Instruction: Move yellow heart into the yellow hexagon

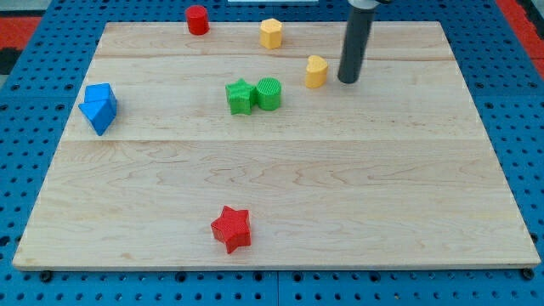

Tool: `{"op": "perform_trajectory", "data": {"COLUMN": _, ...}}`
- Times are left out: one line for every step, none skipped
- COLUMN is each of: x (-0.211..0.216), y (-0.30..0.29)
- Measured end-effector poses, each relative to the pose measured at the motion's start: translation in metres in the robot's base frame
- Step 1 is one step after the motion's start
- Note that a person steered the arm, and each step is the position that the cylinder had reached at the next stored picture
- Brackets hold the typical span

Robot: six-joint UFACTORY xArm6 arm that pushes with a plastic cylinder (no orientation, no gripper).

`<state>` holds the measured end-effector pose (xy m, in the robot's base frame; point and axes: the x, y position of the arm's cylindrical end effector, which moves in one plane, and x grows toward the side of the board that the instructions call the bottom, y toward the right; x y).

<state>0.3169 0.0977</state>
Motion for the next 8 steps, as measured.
{"op": "perform_trajectory", "data": {"x": -0.014, "y": -0.038}}
{"op": "perform_trajectory", "data": {"x": -0.008, "y": -0.048}}
{"op": "perform_trajectory", "data": {"x": 0.001, "y": -0.052}}
{"op": "perform_trajectory", "data": {"x": 0.024, "y": -0.052}}
{"op": "perform_trajectory", "data": {"x": 0.026, "y": -0.079}}
{"op": "perform_trajectory", "data": {"x": 0.002, "y": -0.108}}
{"op": "perform_trajectory", "data": {"x": -0.006, "y": -0.111}}
{"op": "perform_trajectory", "data": {"x": -0.012, "y": -0.106}}
